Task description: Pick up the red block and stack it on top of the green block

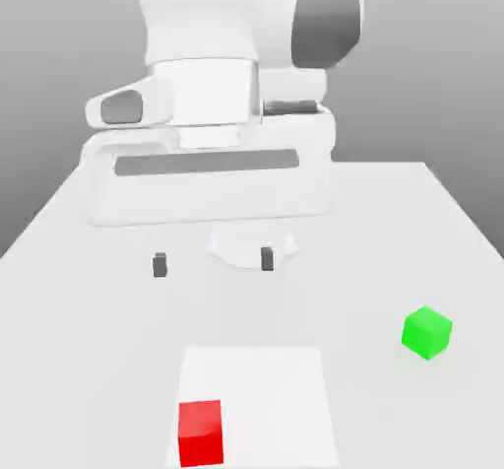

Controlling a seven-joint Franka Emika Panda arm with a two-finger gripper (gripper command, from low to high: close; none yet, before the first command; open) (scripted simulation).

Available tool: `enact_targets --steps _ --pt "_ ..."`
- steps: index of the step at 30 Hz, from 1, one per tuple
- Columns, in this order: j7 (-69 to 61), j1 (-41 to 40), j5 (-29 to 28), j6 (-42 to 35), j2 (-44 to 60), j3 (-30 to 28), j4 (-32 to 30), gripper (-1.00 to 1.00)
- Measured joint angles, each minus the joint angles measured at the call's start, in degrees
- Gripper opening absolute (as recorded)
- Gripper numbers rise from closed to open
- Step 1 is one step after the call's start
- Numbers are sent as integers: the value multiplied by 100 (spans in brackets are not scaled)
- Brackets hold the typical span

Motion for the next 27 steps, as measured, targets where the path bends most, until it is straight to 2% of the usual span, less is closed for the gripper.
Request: enact_targets --steps 7,11,12,19,23,27 --pt "-283 -122 -72 590 1431 -46 -229 0" --pt "-455 -249 118 1227 2260 107 -138 0" --pt "-487 -295 160 1374 2438 161 -111 -100" --pt "-485 -306 158 1394 2468 175 -108 -100" --pt "-333 -205 -51 816 1774 29 -219 -100" --pt "-506 252 -108 573 1166 527 -590 -100"
